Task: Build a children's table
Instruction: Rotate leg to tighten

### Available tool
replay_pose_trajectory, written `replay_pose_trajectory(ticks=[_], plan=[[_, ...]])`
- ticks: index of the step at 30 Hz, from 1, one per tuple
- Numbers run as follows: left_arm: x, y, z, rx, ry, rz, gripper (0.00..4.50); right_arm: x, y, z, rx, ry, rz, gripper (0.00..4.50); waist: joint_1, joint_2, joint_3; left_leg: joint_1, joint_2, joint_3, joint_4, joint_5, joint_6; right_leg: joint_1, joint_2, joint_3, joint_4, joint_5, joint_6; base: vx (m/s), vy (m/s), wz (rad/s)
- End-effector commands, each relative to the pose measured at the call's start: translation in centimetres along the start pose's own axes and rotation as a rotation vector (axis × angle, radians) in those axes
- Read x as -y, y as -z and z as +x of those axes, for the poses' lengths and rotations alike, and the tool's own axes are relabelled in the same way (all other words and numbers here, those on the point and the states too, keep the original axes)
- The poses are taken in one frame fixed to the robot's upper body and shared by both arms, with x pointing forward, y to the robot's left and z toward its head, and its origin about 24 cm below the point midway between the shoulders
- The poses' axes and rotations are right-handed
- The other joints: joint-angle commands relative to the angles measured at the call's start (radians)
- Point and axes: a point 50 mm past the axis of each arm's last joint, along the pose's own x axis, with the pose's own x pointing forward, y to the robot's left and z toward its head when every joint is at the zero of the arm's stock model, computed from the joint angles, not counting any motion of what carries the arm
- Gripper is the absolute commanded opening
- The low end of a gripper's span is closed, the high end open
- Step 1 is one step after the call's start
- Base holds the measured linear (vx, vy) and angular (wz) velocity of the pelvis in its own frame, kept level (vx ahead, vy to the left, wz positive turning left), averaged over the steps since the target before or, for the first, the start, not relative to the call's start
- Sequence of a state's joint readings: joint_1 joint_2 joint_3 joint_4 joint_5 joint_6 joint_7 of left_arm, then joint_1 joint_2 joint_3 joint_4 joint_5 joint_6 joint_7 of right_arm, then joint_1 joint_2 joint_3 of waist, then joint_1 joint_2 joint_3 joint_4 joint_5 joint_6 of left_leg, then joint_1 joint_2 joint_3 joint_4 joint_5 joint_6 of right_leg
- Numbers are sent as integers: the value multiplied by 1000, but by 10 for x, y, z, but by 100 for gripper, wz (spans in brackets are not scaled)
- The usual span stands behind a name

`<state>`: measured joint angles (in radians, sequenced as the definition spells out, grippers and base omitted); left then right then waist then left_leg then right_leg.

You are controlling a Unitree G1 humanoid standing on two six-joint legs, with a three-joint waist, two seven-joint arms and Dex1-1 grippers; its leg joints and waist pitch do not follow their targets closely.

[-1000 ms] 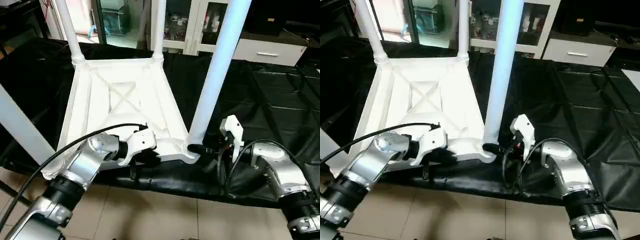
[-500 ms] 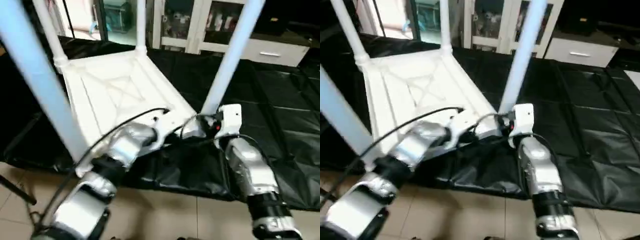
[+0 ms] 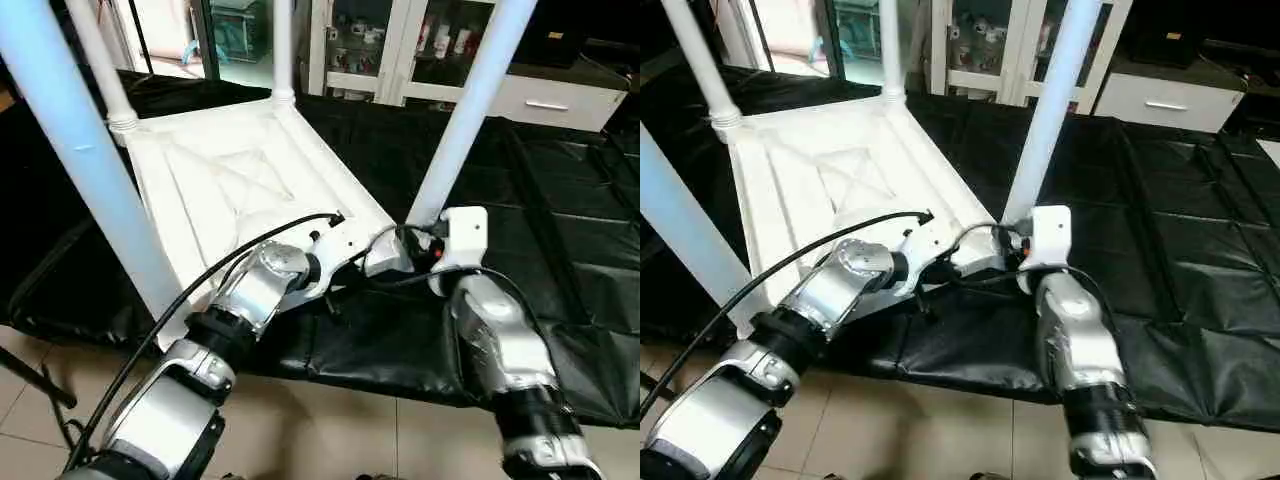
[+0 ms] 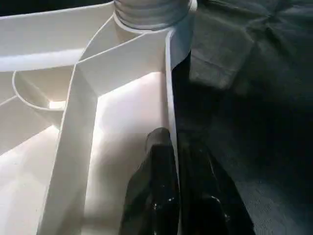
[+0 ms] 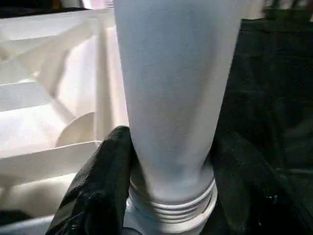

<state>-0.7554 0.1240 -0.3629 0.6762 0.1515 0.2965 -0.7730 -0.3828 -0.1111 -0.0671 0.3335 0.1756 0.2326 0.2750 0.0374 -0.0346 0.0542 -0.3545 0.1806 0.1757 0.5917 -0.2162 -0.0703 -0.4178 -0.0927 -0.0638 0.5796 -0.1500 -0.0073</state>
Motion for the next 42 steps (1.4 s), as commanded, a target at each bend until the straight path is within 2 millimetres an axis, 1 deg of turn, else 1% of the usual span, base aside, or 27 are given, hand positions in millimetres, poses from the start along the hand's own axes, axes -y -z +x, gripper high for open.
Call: replay_pose_trajectory(ticks=[1, 2, 3, 4, 6, 7, 8, 9, 10, 11, 12, 14, 15, 17, 18, 19, 21, 24, 26, 27, 29, 31, 33, 35, 36, 41, 42], plan=[[-5, -11, -5, 96, -32, 28, 0, -12, 1, -1, 1, -101, 44, 273, 2, -7, -59, -1, 45, -7, -79, -136, 81, 57, -55, 42, -59, -220, -217, 0, 0, 0], [-4, -6, -9, 93, -17, 38, 0, -9, -2, -5, 8, -130, 46, 282, 1, -10, -58, -2, 45, -8, -79, -133, 84, 58, -56, 41, -58, -222, -216, 0, 0, 0], [-4, -3, -13, 91, -4, 38, 0, -4, -5, -8, 15, -137, 36, 298, -1, -9, -57, -8, 47, -11, -81, -130, 84, 63, -56, 41, -56, -224, -213, 0, 0, 0], [-4, -1, -14, 89, 1, 38, 0, -2, -6, -10, 18, -139, 31, 313, -1, -9, -58, -7, 47, -10, -80, -131, 84, 61, -55, 41, -57, -231, -210, 0, 0, 0], [2, 2, -20, 122, 76, 88, 0, 7, -11, -16, 15, -163, 6, 317, -2, -8, -58, -5, 46, -8, -78, -130, 82, 57, -56, 42, -60, -249, -208, 0, 0, 0], [4, 2, -22, 135, 103, 101, 0, 10, -13, -17, 13, -165, -5, 317, -2, -7, -59, -4, 47, -7, -77, -118, 80, 56, -57, 43, -58, -239, -213, 0, 0, 0], [10, 3, -27, 161, 174, 126, 0, 15, -15, -20, 3, -184, -33, 344, 0, -5, -58, -3, 47, -7, -77, -113, 81, 55, -56, 42, -57, -234, -217, 0, 0, 0], [10, 3, -27, 161, 174, 126, 0, 15, -15, -20, 3, -184, -33, 344, 1, -4, -58, -4, 48, -7, -76, -111, 87, 57, -54, 42, -53, -217, -223, 0, 0, 0], [17, 8, -34, 160, 246, 139, 0, 23, -17, -27, -22, -238, -71, 356, 0, -2, -58, -1, 48, -4, -76, -110, 89, 53, -53, 43, -54, -210, -225, 0, 0, 0], [20, 11, -37, 158, 272, 142, 0, 27, -18, -32, -39, -277, -101, 362, 2, -2, -62, 0, 50, -6, -74, -90, 90, 58, -54, 42, -45, -169, -237, 0, 0, 0], [20, 11, -38, 159, 273, 142, 0, 27, -18, -32, -40, -280, -102, 362, 4, 1, -59, 4, 51, -3, -73, -84, 101, 54, -51, 43, -43, -140, -249, 0, 0, 0], [24, 12, -43, 172, 299, 125, 0, 32, -17, -42, -84, -390, -148, 362, 7, 1, -60, 3, 51, -2, -73, -96, 102, 56, -52, 42, -42, -143, -256, 0, 0, 0], [26, 13, -45, 180, 312, 121, 0, 33, -16, -46, -102, -435, -160, 362, 14, 0, -61, 7, 53, 0, -71, -95, 106, 57, -53, 43, -40, -132, -261, 0, 0, 0], [27, 14, -48, 183, 329, 116, 0, 37, -15, -52, -131, -492, -183, 362, 19, -1, -61, 5, 52, 3, -69, -86, 120, 55, -53, 44, -39, -119, -268, 0, 0, 0], [27, 14, -48, 183, 329, 116, 0, 37, -15, -52, -132, -494, -184, 362, 19, -3, -61, 3, 50, 3, -69, -80, 123, 56, -53, 43, -39, -125, -265, 0, 0, 0], [28, 14, -49, 185, 336, 116, 0, 38, -15, -53, -134, -514, -190, 362, 19, -9, -60, 2, 50, 4, -69, -80, 124, 56, -53, 44, -41, -136, -261, 0, 0, 0], [30, 16, -52, 185, 344, 110, 0, 41, -17, -56, -127, -580, -161, 362, 21, -7, -59, 4, 51, 4, -69, -114, 114, 55, -57, 44, -47, -198, -252, 0, 0, 0], [30, 16, -52, 176, 343, 110, 0, 43, -15, -56, -138, -619, -115, 362, 20, -11, -59, 3, 51, 7, -68, -120, 110, 54, -56, 43, -48, -223, -243, 0, 0, 0], [31, 16, -52, 174, 344, 111, 0, 43, -12, -55, -146, -637, -109, 362, 21, -11, -59, 2, 51, 8, -68, -119, 104, 53, -55, 43, -48, -235, -236, 0, 0, 0], [31, 16, -52, 175, 345, 111, 0, 43, -11, -54, -148, -642, -111, 346, 20, -10, -59, 4, 51, 9, -67, -118, 103, 51, -54, 43, -49, -237, -235, 0, 0, 0], [31, 16, -52, 174, 346, 111, 0, 43, -8, -53, -159, -656, -111, 336, 20, -11, -60, 3, 51, 9, -66, -111, 102, 52, -53, 42, -47, -228, -235, 0, 0, 0], [30, 16, -52, 171, 346, 112, 0, 42, -6, -51, -171, -676, -117, 329, 19, -11, -60, 3, 50, 9, -65, -102, 106, 51, -53, 42, -45, -217, -239, 0, 0, 0], [30, 16, -52, 170, 346, 112, 0, 42, -6, -51, -176, -688, -122, 305, 20, -11, -61, 4, 50, 10, -64, -91, 114, 52, -52, 42, -43, -201, -244, 0, 0, 0], [30, 16, -52, 168, 346, 112, 0, 41, -5, -51, -180, -695, -126, 295, 21, -12, -62, 4, 50, 10, -62, -87, 117, 52, -52, 42, -42, -197, -245, 0, 0, 0], [30, 16, -52, 164, 345, 112, 0, 41, -4, -52, -190, -714, -139, 286, 20, -14, -61, 3, 49, 11, -62, -84, 121, 52, -51, 42, -42, -196, -245, 0, 0, 0], [31, 17, -52, 160, 345, 110, 0, 41, -3, -52, -200, -732, -159, 234, 20, -14, -60, 3, 50, 11, -62, -91, 121, 51, -52, 42, -43, -215, -243, 0, 0, 0], [31, 18, -51, 158, 346, 109, 0, 42, -2, -52, -200, -737, -160, 234, 20, -13, -59, 3, 49, 11, -62, -98, 120, 51, -51, 42, -45, -223, -241, 0, 0, 0]])
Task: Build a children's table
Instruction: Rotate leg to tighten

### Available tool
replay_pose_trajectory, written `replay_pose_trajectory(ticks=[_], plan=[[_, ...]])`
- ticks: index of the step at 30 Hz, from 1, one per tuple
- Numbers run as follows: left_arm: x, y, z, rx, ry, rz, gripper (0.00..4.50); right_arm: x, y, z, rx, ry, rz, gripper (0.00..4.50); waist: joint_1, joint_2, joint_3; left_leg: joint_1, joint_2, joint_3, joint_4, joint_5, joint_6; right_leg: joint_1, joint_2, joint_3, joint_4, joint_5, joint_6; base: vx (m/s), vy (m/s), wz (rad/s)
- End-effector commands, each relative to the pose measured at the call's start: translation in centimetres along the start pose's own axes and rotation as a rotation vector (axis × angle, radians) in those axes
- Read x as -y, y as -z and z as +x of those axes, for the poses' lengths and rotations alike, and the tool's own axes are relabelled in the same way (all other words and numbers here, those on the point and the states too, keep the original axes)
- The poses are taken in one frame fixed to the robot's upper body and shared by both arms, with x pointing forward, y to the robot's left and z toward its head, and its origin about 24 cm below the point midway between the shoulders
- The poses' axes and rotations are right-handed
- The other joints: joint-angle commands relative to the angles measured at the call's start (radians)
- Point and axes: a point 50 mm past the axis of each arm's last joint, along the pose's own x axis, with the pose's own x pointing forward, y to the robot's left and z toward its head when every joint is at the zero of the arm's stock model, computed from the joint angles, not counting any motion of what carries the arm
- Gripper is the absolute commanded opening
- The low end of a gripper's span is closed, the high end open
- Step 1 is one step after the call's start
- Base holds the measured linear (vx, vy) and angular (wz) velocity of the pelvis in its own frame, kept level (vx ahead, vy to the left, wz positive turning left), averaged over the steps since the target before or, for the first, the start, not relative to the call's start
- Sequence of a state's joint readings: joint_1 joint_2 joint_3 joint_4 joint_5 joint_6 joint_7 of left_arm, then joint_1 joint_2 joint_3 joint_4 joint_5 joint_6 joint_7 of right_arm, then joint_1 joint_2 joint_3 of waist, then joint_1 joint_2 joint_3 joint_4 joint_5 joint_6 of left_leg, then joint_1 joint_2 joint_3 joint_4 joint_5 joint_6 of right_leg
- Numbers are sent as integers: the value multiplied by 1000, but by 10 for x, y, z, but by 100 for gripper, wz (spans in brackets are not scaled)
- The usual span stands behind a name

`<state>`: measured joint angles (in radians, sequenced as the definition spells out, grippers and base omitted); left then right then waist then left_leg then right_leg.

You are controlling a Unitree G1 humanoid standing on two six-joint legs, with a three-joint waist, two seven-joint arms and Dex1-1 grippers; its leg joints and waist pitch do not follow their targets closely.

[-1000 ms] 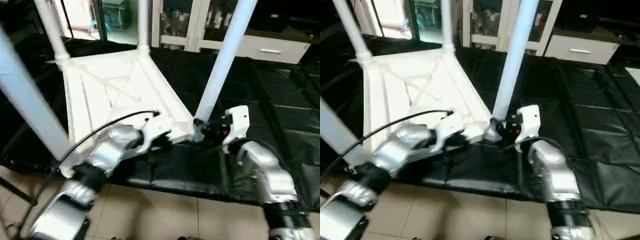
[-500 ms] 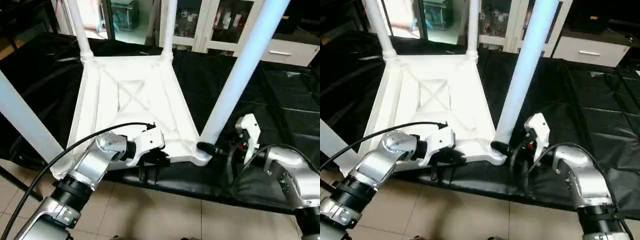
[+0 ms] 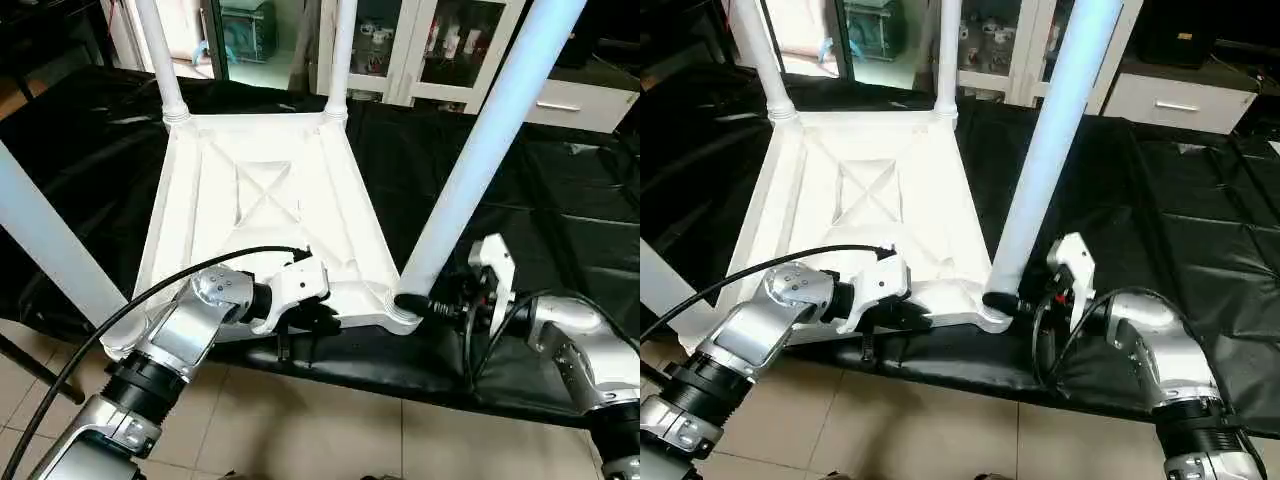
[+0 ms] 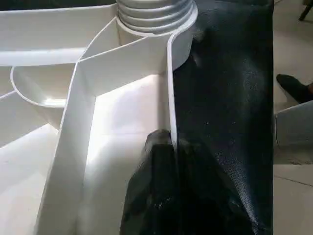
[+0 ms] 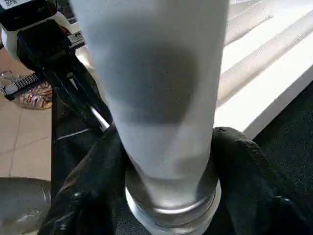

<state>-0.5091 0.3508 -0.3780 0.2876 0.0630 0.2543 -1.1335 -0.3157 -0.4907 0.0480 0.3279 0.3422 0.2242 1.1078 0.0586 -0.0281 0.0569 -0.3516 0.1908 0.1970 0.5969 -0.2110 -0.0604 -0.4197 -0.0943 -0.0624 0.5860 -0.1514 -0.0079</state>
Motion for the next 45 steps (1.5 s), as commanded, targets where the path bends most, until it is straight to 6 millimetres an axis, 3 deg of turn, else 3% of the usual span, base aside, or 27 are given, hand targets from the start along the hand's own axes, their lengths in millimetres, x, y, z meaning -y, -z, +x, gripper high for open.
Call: replay_pose_trajectory(ticks=[1, 12, 15, 17, 19, 21, 22, 23, 24, 25, 27, 28, 29, 35, 38, 40, 41, 43, 44, 45], plan=[[5, -14, 3, 94, 45, 28, 0, 4, 1, -5, -28, 10, -6, 229, -2, -20, -62, 1, 39, -11, -67, -104, 110, 53, -50, 40, -51, -224, -240, 0, 0, 0], [1, -13, 6, 77, 21, 2, 0, 7, 2, -4, -8, 80, 10, 217, -2, -20, -61, -1, 39, -11, -66, -102, 113, 53, -48, 40, -50, -222, -243, 0, 0, 0], [-15, -19, 15, 83, -94, -59, 0, 17, 11, 6, -54, 319, 59, 215, -7, -21, -53, -2, 36, -11, -69, -145, 85, 47, -45, 41, -61, -301, -218, 0, 0, 0], [-18, -21, 17, 84, -109, -63, 0, 18, 12, 9, -53, 363, 75, 214, -11, -24, -55, 1, 32, -17, -73, -189, 33, 49, -49, 38, -71, -420, -168, -25, -3, -1], [-32, -33, 31, 75, -216, -82, 0, 17, 21, 24, -44, 557, 160, 210, -14, -24, -53, 2, 32, -17, -73, -202, 31, 44, -50, 39, -76, -430, -153, 0, 0, 0], [-37, -38, 35, 77, -257, -99, 0, 16, 24, 30, -45, 607, 185, 209, -19, -24, -52, 4, 25, -16, -73, -220, 17, 36, -46, 38, -88, -495, -120, 0, 0, 0], [-42, -47, 42, 86, -294, -127, 0, 14, 27, 38, -42, 684, 219, 209, -17, -21, -57, 3, 27, -19, -75, -199, 13, 41, -48, 38, -85, -461, -119, 0, 0, 0], [-42, -47, 42, 86, -295, -128, 0, 14, 27, 38, -41, 687, 221, 208, -18, -20, -54, 4, 27, -18, -75, -207, 15, 36, -47, 38, -87, -458, -122, 0, 0, 0], [-46, -55, 50, 88, -338, -152, 0, 13, 29, 47, -31, 775, 264, 207, -20, -24, -55, 1, 26, -18, -76, -211, 15, 40, -46, 36, -86, -450, -123, 0, 0, 0], [-46, -55, 50, 88, -338, -152, 0, 13, 29, 47, -31, 776, 264, 207, -19, -16, -57, 0, 26, -20, -76, -210, 13, 41, -48, 37, -83, -443, -126, 0, 0, 0], [-49, -64, 58, 89, -373, -170, 0, 10, 30, 59, -29, 834, 280, 207, -21, -19, -60, -1, 26, -21, -76, -197, 13, 45, -46, 36, -79, -400, -134, 0, 0, 0], [-49, -67, 60, 90, -382, -171, 0, 9, 29, 63, -30, 843, 279, 207, -19, -14, -61, 3, 26, -20, -76, -193, 13, 42, -46, 37, -78, -372, -145, 0, 0, 0], [-48, -70, 65, 91, -378, -170, 0, 4, 25, 73, -31, 809, 245, 207, -20, -17, -61, 0, 26, -18, -75, -186, 19, 45, -45, 38, -75, -333, -157, 0, 0, 0], [-48, -66, 67, 81, -367, -165, 0, -3, 13, 83, 33, 710, 217, 205, -16, -16, -64, -3, 27, -16, -71, -137, 61, 54, -47, 38, -62, -223, -200, 0, 0, 0], [-50, -60, 63, 75, -375, -168, 0, -8, 10, 84, 60, 659, 208, 205, -14, -18, -62, -1, 29, -15, -72, -148, 67, 54, -49, 39, -65, -246, -202, 0, 0, 0], [-51, -56, 60, 73, -379, -167, 0, -10, 6, 82, 111, 618, 220, 274, -12, -22, -60, 0, 30, -15, -74, -171, 67, 53, -51, 39, -70, -291, -192, 0, 0, 0], [-51, -54, 58, 73, -379, -163, 0, -11, 3, 80, 143, 596, 217, 273, -11, -24, -60, 1, 30, -15, -75, -187, 65, 51, -51, 39, -74, -323, -181, 0, 0, 0], [-50, -52, 55, 80, -361, -137, 0, -12, -2, 76, 187, 574, 227, 284, -14, -26, -59, -9, 31, -21, -80, -206, 64, 57, -51, 37, -75, -360, -156, 0, 0, 0], [-49, -50, 54, 82, -350, -134, 0, -11, -3, 74, 198, 564, 226, 284, -17, -25, -59, -14, 32, -24, -82, -209, 62, 60, -52, 35, -74, -372, -149, 0, 0, 0], [-47, -48, 52, 86, -327, -120, 0, -12, -5, 70, 217, 539, 230, 314, -22, -19, -61, -17, 32, -27, -83, -206, 57, 62, -56, 34, -76, -384, -143, 0, 0, 0]])
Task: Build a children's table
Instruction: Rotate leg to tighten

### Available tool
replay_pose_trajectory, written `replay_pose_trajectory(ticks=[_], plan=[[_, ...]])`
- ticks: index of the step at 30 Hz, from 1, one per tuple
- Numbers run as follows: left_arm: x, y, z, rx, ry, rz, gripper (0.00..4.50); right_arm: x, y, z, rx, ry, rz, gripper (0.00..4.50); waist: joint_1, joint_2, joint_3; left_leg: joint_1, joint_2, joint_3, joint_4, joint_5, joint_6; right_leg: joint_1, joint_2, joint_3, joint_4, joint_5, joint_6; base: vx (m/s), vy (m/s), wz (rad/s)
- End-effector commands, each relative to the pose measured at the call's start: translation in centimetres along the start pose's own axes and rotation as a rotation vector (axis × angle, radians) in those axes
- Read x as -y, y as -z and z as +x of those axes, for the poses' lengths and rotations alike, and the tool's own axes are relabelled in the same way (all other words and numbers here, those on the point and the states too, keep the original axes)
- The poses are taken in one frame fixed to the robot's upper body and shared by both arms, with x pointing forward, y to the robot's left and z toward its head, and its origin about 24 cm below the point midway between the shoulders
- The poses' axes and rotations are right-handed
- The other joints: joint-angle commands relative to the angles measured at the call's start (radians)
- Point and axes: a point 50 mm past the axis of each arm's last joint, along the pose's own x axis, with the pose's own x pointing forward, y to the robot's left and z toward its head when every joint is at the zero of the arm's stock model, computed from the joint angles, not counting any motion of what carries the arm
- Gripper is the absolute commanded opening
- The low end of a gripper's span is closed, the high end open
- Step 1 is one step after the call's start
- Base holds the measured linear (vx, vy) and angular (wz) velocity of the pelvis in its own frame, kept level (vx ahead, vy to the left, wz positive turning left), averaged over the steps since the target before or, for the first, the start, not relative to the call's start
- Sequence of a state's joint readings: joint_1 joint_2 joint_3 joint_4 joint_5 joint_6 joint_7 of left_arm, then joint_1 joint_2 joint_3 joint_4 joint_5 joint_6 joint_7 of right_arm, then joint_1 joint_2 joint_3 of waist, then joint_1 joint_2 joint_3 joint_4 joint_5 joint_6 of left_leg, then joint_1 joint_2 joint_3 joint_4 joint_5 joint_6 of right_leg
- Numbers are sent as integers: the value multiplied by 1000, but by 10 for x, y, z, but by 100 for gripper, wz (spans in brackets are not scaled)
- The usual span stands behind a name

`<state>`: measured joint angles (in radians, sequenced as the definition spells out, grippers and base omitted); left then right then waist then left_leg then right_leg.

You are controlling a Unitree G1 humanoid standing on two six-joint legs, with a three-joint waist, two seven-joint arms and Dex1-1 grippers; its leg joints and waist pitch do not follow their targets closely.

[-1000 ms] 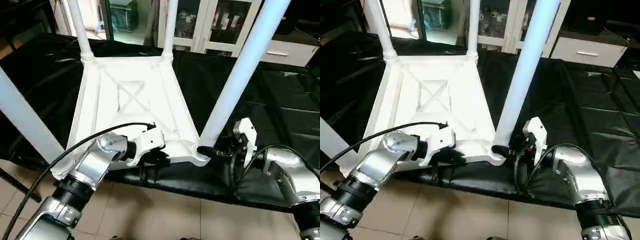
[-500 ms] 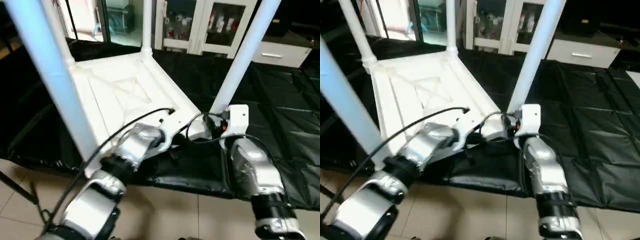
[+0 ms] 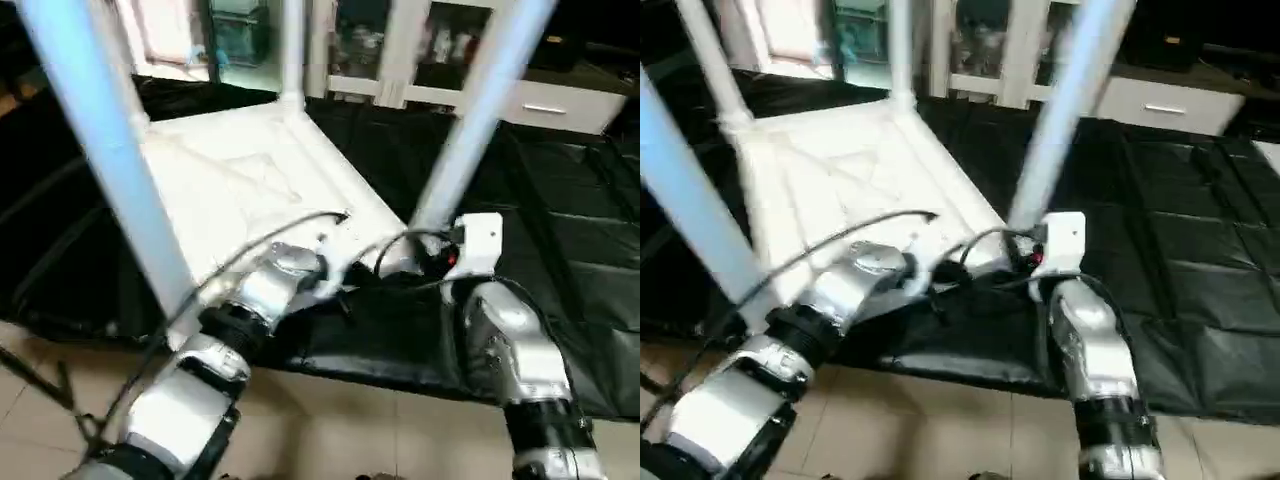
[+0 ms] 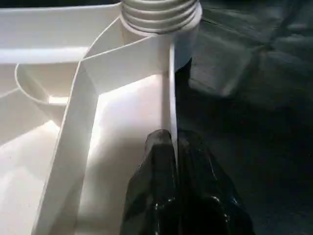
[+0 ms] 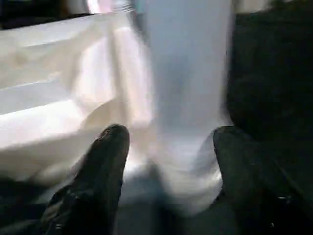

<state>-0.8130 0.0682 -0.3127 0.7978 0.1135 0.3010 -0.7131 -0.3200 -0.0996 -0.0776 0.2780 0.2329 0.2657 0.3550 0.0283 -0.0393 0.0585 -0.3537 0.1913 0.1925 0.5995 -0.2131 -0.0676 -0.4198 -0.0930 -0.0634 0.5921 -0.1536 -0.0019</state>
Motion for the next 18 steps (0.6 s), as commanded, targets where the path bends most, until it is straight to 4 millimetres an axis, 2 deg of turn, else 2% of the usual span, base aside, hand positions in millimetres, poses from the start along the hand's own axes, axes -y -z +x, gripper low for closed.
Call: replay_pose_trajectory(ticks=[1, 3, 5, 7, 8, 9, 10, 11, 13, 14, 17, 18], plan=[[4, -19, -2, 125, 18, 49, 0, -16, -1, 3, -5, -122, 28, 314, 7, -10, -63, -15, 33, -24, -85, -200, 63, 62, -57, 35, -82, -377, -151, 0, 0, 0], [6, -17, -4, 130, 48, 71, 0, -15, -3, 0, 1, -166, 37, 327, 7, -11, -64, -3, 35, -18, -80, -192, 60, 51, -55, 39, -81, -347, -179, 0, 0, 0], [9, -16, -8, 146, 98, 101, 0, -13, -5, -6, -7, -231, 24, 352, 11, -8, -65, -6, 36, -18, -79, -167, 71, 58, -54, 39, -73, -295, -200, 0, 0, 0], [14, -13, -14, 166, 173, 125, 0, -8, -8, -14, -21, -307, -13, 365, 16, -8, -66, -2, 39, -13, -75, -125, 91, 55, -54, 42, -66, -220, -221, 0, 0, 0], [16, -12, -17, 174, 212, 141, 0, -4, -10, -17, -29, -329, -28, 372, 22, -1, -66, -2, 38, -12, -73, -105, 102, 56, -53, 42, -59, -187, -237, 0, 0, 0], [21, -7, -24, 183, 292, 170, 0, 7, -14, -23, -48, -343, -69, 383, 24, -3, -67, -3, 41, -12, -73, -107, 107, 58, -53, 42, -56, -171, -247, 0, 0, 0], [23, -5, -27, 178, 319, 176, 0, 12, -16, -26, -63, -353, -80, 383, 24, -3, -66, -3, 40, -10, -73, -108, 109, 58, -53, 42, -56, -167, -249, 0, 0, 0], [24, -4, -27, 177, 320, 176, 0, 13, -16, -26, -64, -355, -82, 403, 25, -1, -66, -2, 40, -10, -72, -110, 108, 56, -53, 43, -54, -163, -254, 0, 0, 0], [24, -1, -30, 167, 326, 178, 0, 19, -20, -32, -84, -384, -114, 408, 28, -5, -68, -1, 40, -9, -71, -106, 105, 57, -53, 42, -52, -154, -258, 0, 0, 0], [24, 2, -32, 162, 321, 174, 0, 21, -21, -38, -112, -424, -135, 413, 29, -8, -66, 0, 41, -7, -71, -108, 105, 55, -52, 43, -53, -163, -256, 0, 0, 0], [23, 5, -34, 155, 316, 168, 0, 23, -22, -46, -153, -458, -158, 444, 39, -7, -64, 2, 41, -6, -71, -111, 103, 54, -53, 44, -55, -183, -246, 0, 0, 0], [20, 9, -38, 145, 306, 159, 0, 27, -20, -58, -203, -503, -196, 444, 40, -11, -64, 0, 40, -6, -71, -113, 101, 55, -53, 44, -57, -197, -237, 0, 0, 0]])
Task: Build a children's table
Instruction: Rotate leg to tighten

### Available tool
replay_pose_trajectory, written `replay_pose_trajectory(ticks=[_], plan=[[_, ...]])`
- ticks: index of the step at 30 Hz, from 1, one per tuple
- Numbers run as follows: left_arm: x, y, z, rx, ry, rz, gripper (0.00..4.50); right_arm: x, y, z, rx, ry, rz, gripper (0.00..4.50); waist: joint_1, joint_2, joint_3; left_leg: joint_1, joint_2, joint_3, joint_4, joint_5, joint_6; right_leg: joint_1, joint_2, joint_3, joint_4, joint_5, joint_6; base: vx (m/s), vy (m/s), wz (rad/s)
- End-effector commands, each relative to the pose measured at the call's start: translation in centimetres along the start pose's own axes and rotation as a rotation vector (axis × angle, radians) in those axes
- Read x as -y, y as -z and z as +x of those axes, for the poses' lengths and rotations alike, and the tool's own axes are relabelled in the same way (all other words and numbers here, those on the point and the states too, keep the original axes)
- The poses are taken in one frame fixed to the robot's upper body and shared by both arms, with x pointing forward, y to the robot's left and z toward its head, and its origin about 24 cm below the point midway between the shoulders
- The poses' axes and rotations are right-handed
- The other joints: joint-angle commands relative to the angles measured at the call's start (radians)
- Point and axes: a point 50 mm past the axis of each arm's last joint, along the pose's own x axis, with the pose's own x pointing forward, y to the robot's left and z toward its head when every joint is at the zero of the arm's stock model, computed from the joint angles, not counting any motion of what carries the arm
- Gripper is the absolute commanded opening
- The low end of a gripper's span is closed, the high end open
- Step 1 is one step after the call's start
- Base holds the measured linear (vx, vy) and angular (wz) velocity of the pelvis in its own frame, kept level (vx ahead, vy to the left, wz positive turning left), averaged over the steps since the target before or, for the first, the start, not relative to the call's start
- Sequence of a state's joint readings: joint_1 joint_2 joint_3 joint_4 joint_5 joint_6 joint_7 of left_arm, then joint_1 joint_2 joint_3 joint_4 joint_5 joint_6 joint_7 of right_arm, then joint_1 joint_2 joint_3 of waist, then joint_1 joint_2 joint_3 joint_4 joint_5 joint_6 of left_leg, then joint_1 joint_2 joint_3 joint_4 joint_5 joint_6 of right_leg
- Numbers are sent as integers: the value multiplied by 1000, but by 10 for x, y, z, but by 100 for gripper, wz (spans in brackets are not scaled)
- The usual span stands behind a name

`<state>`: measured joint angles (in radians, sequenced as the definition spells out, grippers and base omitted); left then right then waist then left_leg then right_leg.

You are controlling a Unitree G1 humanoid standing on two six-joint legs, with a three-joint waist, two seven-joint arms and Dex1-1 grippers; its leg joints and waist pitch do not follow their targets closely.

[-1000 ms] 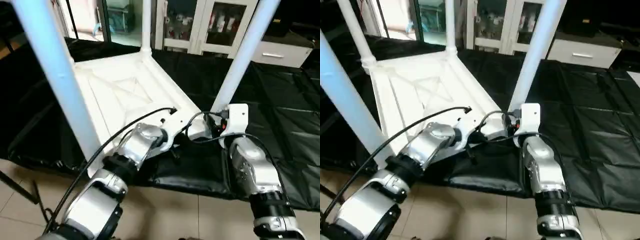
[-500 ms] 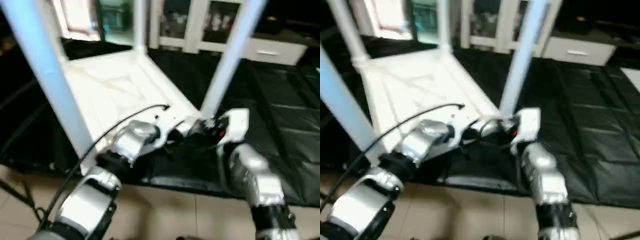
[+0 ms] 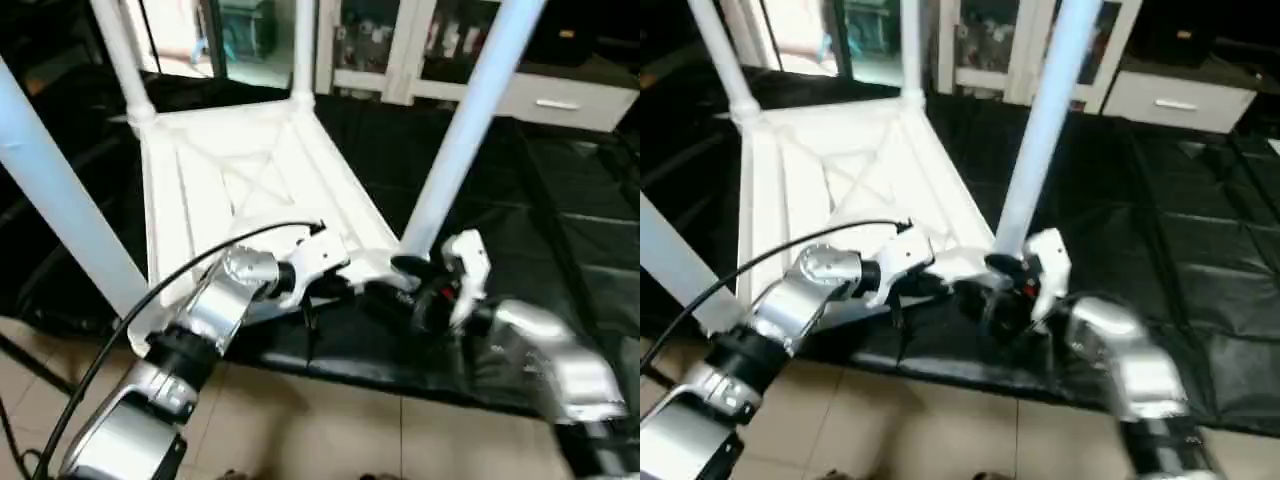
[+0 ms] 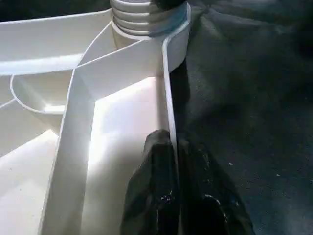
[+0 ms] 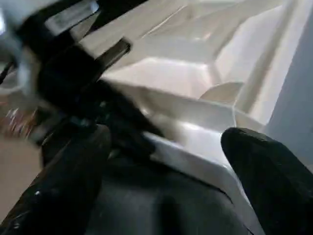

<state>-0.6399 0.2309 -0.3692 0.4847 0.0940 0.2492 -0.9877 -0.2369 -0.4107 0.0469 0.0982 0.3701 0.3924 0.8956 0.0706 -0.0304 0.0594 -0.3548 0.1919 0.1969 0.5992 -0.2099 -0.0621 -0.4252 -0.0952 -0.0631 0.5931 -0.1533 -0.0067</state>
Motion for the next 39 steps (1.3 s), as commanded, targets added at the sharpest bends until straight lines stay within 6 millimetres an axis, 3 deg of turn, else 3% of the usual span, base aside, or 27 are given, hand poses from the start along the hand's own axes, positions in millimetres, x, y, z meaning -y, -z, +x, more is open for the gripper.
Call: replay_pose_trajectory(ticks=[1, 7, 13, 18, 23, 29, 30, 31, 35, 39], plan=[[8, -9, -1, 101, 83, 16, 0, 10, -1, -26, -58, 54, -37, 447, 4, -21, -64, 2, 41, -11, -71, -121, 96, 61, -53, 45, -58, -209, -223, 0, 0, 0], [6, -3, -10, 89, 66, 4, 0, 7, 3, -45, -135, 28, -101, 447, 5, -22, -59, 1, 38, -14, -75, -171, 68, 53, -52, 44, -74, -338, -167, 0, 0, 0], [5, 0, -13, 78, 56, -3, 0, 14, -3, -70, -137, 52, -116, 447, 5, -24, -61, -4, 36, -14, -73, -163, 77, 57, -51, 43, -70, -315, -173, 0, 0, 0], [6, 0, -13, 81, 57, -9, 0, 21, -5, -81, -151, 115, -131, 447, 3, -22, -59, -2, 37, -14, -71, -163, 85, 53, -50, 41, -76, -345, -167, 0, 0, 0], [9, -3, -11, 104, 76, -7, 0, 22, -12, -69, -45, 137, -114, 447, -1, -19, -63, -2, 36, -14, -69, -147, 89, 55, -49, 40, -70, -299, -185, 0, 0, 0], [12, -5, -10, 111, 98, -5, 0, 24, -7, -53, -58, 127, -121, 447, -8, -17, -66, -1, 37, -13, -67, -125, 95, 55, -47, 39, -61, -247, -212, 0, 0, 0], [13, -6, -9, 112, 101, -5, 0, 28, -5, -46, -59, 137, -120, 447, -7, -17, -64, 0, 37, -12, -67, -132, 96, 55, -47, 40, -64, -250, -215, 0, 0, 0], [13, -6, -9, 112, 103, -5, 0, 30, -4, -39, -60, 131, -120, 447, -12, -19, -63, -6, 35, -13, -68, -132, 93, 57, -47, 38, -63, -257, -216, 0, 0, 0], [14, -6, -9, 109, 104, -5, 0, 37, -4, -27, -72, 136, -139, 447, -12, -20, -63, 0, 35, -12, -67, -138, 85, 53, -49, 38, -65, -286, -216, 0, 0, 0], [14, -6, -9, 106, 98, -6, 0, 43, -5, -19, -93, 152, -190, 447, -11, -22, -65, 0, 35, -9, -63, -83, 108, 56, -47, 40, -52, -195, -236, 0, 0, 0]])
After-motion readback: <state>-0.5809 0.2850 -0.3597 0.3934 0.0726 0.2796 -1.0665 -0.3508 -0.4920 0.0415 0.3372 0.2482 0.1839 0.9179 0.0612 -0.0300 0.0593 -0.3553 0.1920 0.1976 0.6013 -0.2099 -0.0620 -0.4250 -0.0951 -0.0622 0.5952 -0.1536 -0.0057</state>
